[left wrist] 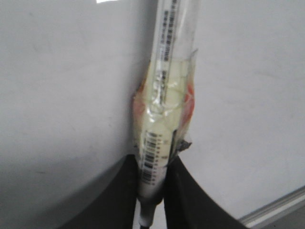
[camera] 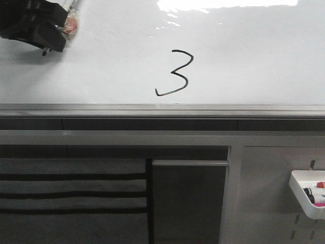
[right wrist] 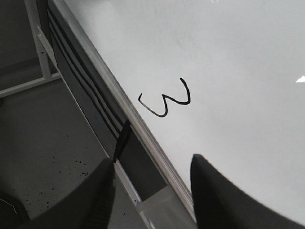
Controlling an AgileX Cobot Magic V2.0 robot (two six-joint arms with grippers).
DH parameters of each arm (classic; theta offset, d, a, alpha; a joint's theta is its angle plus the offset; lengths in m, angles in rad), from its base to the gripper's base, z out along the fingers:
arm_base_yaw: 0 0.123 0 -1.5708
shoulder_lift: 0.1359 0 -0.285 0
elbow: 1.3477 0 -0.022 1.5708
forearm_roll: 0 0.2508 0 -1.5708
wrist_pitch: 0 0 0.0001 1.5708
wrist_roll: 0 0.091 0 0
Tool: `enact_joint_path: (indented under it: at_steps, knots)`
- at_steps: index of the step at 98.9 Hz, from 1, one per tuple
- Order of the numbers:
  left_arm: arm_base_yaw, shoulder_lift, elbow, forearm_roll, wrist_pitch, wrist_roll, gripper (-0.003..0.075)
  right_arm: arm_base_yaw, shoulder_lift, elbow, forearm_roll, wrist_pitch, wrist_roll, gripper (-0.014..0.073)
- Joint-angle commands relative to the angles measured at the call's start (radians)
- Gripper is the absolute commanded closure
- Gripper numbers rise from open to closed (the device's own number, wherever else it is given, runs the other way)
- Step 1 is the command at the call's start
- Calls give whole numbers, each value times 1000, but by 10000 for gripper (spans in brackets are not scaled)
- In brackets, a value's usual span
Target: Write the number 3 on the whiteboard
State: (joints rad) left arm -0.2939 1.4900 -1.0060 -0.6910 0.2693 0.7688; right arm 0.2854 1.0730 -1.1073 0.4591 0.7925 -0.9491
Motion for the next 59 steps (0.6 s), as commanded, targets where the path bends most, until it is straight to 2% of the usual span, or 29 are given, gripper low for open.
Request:
enact_joint_path:
  at_steps: [1,48,53,59]
  knots:
    - [2,-35,-18,-21,-18,-13,738,-8,-19,-32,28,-49,0,272]
    - [2,-35,7,-21,-65,-13,734,-8,-19,-32,36,-40,0,272]
    - [2,-35,7,-21,-65,-13,706,-8,-19,-32,36,-35,0,272]
    - [2,-35,7,-21,-65,-13,631,-8,-19,-32,36,-27,0,272]
